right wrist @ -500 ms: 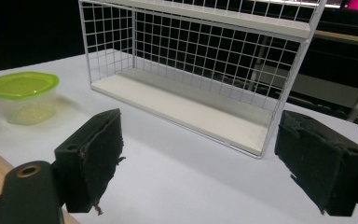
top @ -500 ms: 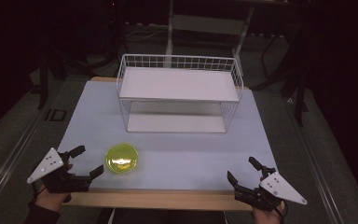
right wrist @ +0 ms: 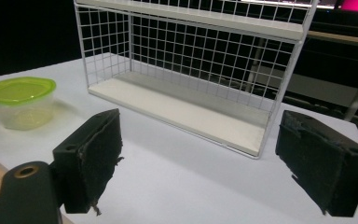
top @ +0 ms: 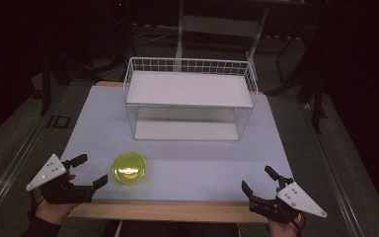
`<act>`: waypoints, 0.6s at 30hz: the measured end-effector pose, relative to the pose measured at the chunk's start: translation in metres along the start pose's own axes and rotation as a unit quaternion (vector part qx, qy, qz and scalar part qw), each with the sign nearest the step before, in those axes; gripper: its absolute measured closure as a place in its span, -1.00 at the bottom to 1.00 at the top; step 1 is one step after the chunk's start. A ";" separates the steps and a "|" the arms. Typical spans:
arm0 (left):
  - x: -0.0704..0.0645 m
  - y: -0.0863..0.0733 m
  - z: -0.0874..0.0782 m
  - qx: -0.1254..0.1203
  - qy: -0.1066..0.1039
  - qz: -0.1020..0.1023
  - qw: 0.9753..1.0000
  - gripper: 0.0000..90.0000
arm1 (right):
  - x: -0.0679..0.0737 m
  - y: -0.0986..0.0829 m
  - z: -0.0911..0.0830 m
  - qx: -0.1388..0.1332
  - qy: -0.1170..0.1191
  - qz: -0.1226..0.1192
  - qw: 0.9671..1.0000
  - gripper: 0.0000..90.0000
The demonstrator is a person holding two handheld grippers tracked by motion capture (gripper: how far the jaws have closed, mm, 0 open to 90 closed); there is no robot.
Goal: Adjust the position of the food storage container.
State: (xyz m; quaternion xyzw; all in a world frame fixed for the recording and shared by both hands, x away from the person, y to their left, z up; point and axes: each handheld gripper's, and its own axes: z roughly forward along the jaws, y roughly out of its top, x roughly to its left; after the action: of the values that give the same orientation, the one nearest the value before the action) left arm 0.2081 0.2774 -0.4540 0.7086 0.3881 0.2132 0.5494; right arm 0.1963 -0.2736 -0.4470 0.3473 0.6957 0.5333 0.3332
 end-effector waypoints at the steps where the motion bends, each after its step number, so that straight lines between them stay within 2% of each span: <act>1: 0.000 0.000 0.000 0.000 0.000 0.000 1.000 -0.85 | 0.000 0.000 0.000 0.000 0.000 0.000 1.000 -0.68; 2: 0.003 0.001 0.000 0.004 -0.001 -0.001 1.000 -0.85 | 0.000 0.000 0.000 0.001 0.002 -0.001 1.000 -0.68; 3: 0.005 0.001 0.000 0.011 -0.008 -0.007 1.000 -0.73 | 0.001 0.001 0.001 0.001 0.006 -0.002 1.000 -0.68; 4: 0.008 0.000 0.000 0.015 -0.013 -0.010 1.000 -0.41 | 0.002 0.001 0.001 0.001 0.006 -0.006 1.000 -0.68; 5: 0.010 -0.001 0.000 0.020 -0.017 -0.011 1.000 -0.41 | 0.002 0.001 0.001 0.001 0.006 -0.006 1.000 -0.68; 6: 0.012 -0.001 0.002 0.032 -0.014 -0.010 0.999 -0.17 | 0.003 0.002 0.001 0.001 0.006 -0.007 1.000 -0.68; 7: 0.012 -0.001 0.002 0.032 -0.014 -0.010 0.999 -0.02 | 0.003 0.002 0.001 0.001 0.006 -0.007 1.000 -0.68; 8: 0.016 -0.002 0.006 0.061 0.004 -0.015 0.998 0.22 | 0.003 0.002 0.001 -0.001 0.009 -0.007 1.000 -0.68; 9: 0.018 -0.003 0.008 0.073 0.012 -0.015 0.997 0.22 | 0.003 0.002 0.001 -0.001 0.009 -0.007 1.000 -0.68; 10: 0.021 -0.004 0.009 0.084 0.018 -0.014 0.996 0.30 | 0.003 0.002 0.001 0.000 0.010 -0.007 1.000 -0.68; 11: 0.023 -0.006 0.011 0.101 0.026 -0.010 0.995 0.51 | 0.003 0.002 0.002 0.001 0.011 -0.006 1.000 -0.68; 13: 0.029 -0.010 0.016 0.130 0.034 -0.005 0.991 0.69 | 0.004 0.002 0.002 0.000 0.010 -0.005 1.000 -0.68; 15: 0.035 -0.015 0.022 0.164 0.042 -0.013 0.986 0.90 | 0.005 0.003 0.001 -0.003 0.012 -0.007 1.000 -0.68; 16: 0.038 -0.017 0.025 0.180 0.049 -0.017 0.982 0.97 | 0.005 0.003 0.001 -0.005 0.013 -0.009 1.000 -0.68; 18: 0.042 -0.022 0.030 0.200 0.047 -0.028 0.978 1.00 | 0.007 0.003 0.001 -0.004 0.017 -0.011 1.000 -0.68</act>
State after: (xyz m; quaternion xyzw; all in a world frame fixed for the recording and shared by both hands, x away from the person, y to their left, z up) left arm 0.2481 0.2937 -0.4892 0.7821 0.4684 0.1488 0.3831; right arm 0.1940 -0.2668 -0.4449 0.3289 0.7027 0.5382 0.3292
